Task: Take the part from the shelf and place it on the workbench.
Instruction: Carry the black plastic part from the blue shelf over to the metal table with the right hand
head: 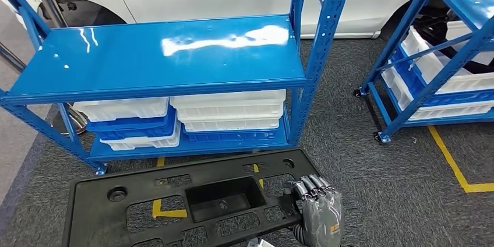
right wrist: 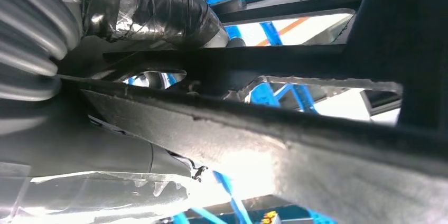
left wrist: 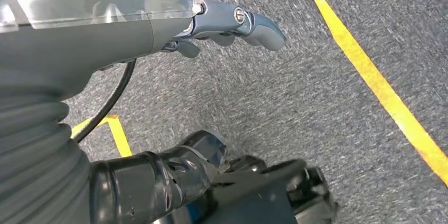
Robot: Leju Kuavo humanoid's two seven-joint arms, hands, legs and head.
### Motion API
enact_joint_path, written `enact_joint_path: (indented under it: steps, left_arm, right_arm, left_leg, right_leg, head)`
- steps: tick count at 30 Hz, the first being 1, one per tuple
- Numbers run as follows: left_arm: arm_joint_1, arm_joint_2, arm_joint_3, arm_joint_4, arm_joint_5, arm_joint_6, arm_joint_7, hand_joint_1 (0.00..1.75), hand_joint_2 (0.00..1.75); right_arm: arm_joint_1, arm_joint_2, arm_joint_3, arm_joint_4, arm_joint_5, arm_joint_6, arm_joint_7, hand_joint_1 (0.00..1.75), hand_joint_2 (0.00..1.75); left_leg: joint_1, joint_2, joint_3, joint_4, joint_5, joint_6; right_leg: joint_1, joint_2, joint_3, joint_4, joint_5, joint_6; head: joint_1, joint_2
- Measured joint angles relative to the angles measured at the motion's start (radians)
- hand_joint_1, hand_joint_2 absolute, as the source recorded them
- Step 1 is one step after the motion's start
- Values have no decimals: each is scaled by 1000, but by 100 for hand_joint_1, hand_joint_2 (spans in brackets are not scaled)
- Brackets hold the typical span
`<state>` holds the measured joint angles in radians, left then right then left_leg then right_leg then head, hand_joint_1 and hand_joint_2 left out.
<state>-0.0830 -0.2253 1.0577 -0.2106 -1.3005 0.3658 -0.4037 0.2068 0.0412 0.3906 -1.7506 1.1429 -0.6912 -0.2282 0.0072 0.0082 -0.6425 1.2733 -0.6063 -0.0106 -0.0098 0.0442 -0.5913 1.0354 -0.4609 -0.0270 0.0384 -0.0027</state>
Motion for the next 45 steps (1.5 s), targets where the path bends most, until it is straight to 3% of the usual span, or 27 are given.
enact_joint_path:
  steps: [1,3,5,7,9,11,13,14,15,16,18,20,21,23,25,26,28,29,30,32,34,36,38,40,42,44,45]
  left_arm:
    - [0,0,0,0,0,0,0,0,175]
    - [0,1,1,0,1,0,-1,0,175]
    - [-1,1,1,0,1,0,-2,0,175]
    - [-3,1,1,0,2,0,-2,0,175]
    - [-3,0,1,0,3,1,-3,0,175]
    - [-3,0,1,0,3,1,-3,0,175]
    - [0,0,2,0,4,1,-3,0,175]
    - [1,0,3,0,5,1,-3,0,175]
    - [1,0,3,0,7,1,-3,0,175]
    - [0,0,4,0,7,1,-3,0,175]
    - [-1,0,4,0,8,1,-3,0,175]
    - [-1,0,6,0,10,1,-3,0,175]
    - [-2,0,6,0,10,2,-3,0,175]
    - [-4,0,8,0,11,2,-3,0,175]
    - [-4,0,10,0,11,2,-4,0,175]
    - [-3,0,11,0,12,2,-5,0,175]
    - [1,0,14,0,14,2,-6,0,175]
    - [2,0,16,0,15,2,-6,0,175]
    - [3,0,16,0,16,2,-6,0,175]
    - [3,0,17,0,17,3,-7,0,175]
    - [4,0,17,0,17,3,-7,0,175]
    - [2,0,18,0,17,4,-7,0,175]
    - [-2,0,18,0,17,4,-7,0,175]
    - [-2,0,18,0,17,4,-7,0,175]
    - [-1,-1,18,0,17,4,-7,0,175]
    - [2,0,19,0,17,4,-7,0,175]
    - [3,0,19,0,18,4,-6,0,175]
  right_arm:
    - [1,0,-3,0,0,0,-2,175,175]
    - [2,1,-8,0,-2,0,-7,175,175]
    - [3,4,-14,-2,-6,0,-13,175,175]
    - [9,8,-21,-6,-10,0,-22,175,175]
    - [15,11,-33,-13,-14,-1,-30,175,175]
    - [18,12,-44,-17,-17,-1,-36,175,175]
    - [23,16,-56,-19,-23,0,-47,175,175]
    - [28,19,-64,-21,-27,0,-53,175,175]
    - [33,22,-73,-23,-30,0,-59,175,175]
    - [37,24,-80,-26,-32,0,-63,175,175]
    - [40,28,-91,-32,-36,0,-69,175,175]
    - [45,35,-102,-40,-43,0,-79,175,175]
    - [50,40,-108,-44,-48,0,-86,175,175]
    - [63,49,-123,-53,-58,-1,-99,175,175]
    - [72,57,-135,-61,-66,-1,-108,175,175]
    - [74,61,-139,-63,-69,-1,-112,175,175]
    - [77,70,-145,-65,-74,-1,-118,175,175]
    - [80,73,-150,-66,-77,-1,-121,175,175]
    - [83,74,-155,-67,-80,-1,-123,175,175]
    - [89,77,-164,-68,-86,-1,-127,175,175]
    - [90,82,-169,-71,-89,-1,-130,175,175]
    - [91,85,-173,-74,-90,-1,-132,175,175]
    - [95,86,-178,-77,-90,-1,-133,175,175]
    - [99,86,-185,-80,-91,-2,-136,175,175]
    - [100,87,-190,-82,-96,-2,-140,175,175]
    - [101,88,-196,-83,-103,-2,-145,175,175]
    - [103,89,-199,-83,-106,-2,-148,175,175]
  left_leg:
    - [0,-8,27,-59,39,4]
    - [1,-52,87,-194,101,14]
    - [-1,-84,112,-254,112,20]
    - [-1,-71,115,-266,114,26]
    - [3,-46,121,-281,125,39]
    - [2,-17,123,-288,130,49]
    - [-2,11,120,-286,129,52]
    - [-3,25,119,-285,128,52]
    - [-4,38,118,-283,127,51]
    - [-5,50,118,-282,125,50]
    - [-8,71,121,-276,118,43]
    - [-12,86,123,-271,112,33]
    - [-14,94,125,-270,110,28]
    - [-12,96,127,-266,103,17]
    - [-7,56,112,-223,67,6]
    - [-5,28,90,-172,34,2]
    - [-3,5,30,-40,-28,0]
    - [-3,2,8,6,-39,0]
    - [-3,1,2,15,-28,1]
    - [-2,-13,42,-78,43,6]
    - [0,-59,96,-205,96,13]
    - [-1,-86,115,-255,102,17]
    - [0,-68,118,-264,107,24]
    - [3,-44,122,-275,115,38]
    - [0,-15,123,-282,120,49]
    - [-4,13,120,-281,119,52]
    - [-5,26,120,-280,118,52]
  right_leg:
    - [0,13,0,2,0,1]
    - [-1,37,-2,5,2,5]
    - [-4,56,-10,6,8,16]
    - [-6,76,-17,2,15,31]
    - [-2,51,-29,24,0,39]
    - [2,-4,-73,120,-58,42]
    - [0,-30,-129,240,-113,45]
    - [-1,-34,-141,269,-119,46]
    - [-3,-38,-132,259,-106,47]
    - [-4,-44,-106,216,-79,47]
    - [0,-82,-28,80,-26,41]
    - [6,-113,10,9,-11,32]
    - [9,-113,9,6,-14,27]
    - [6,-92,7,2,-10,18]
    - [2,-71,6,-2,-4,8]
    - [1,-60,4,-3,-2,3]
    - [2,-35,-1,-3,1,-2]
    - [3,-21,-2,-2,2,-3]
    - [4,-7,-2,-1,3,-4]
    - [4,21,-1,2,3,-3]
    - [5,46,-5,7,5,2]
    - [3,67,-14,8,10,14]
    - [0,84,-20,6,16,27]
    - [4,54,-32,30,-1,35]
    - [7,-4,-76,125,-60,39]
    - [2,-29,-131,247,-115,44]
    - [-2,-34,-142,274,-120,47]
  head:
    - [0,0]
    - [0,0]
    - [0,0]
    - [0,0]
    - [1,0]
    - [3,0]
    - [4,0]
    - [4,0]
    - [4,0]
    - [4,0]
    - [4,0]
    - [4,0]
    - [3,0]
    - [3,0]
    - [3,0]
    - [3,0]
    - [3,0]
    - [3,0]
    - [3,0]
    - [3,0]
    - [3,0]
    - [3,0]
    - [4,0]
    - [5,0]
    - [6,0]
    - [6,0]
    - [6,0]
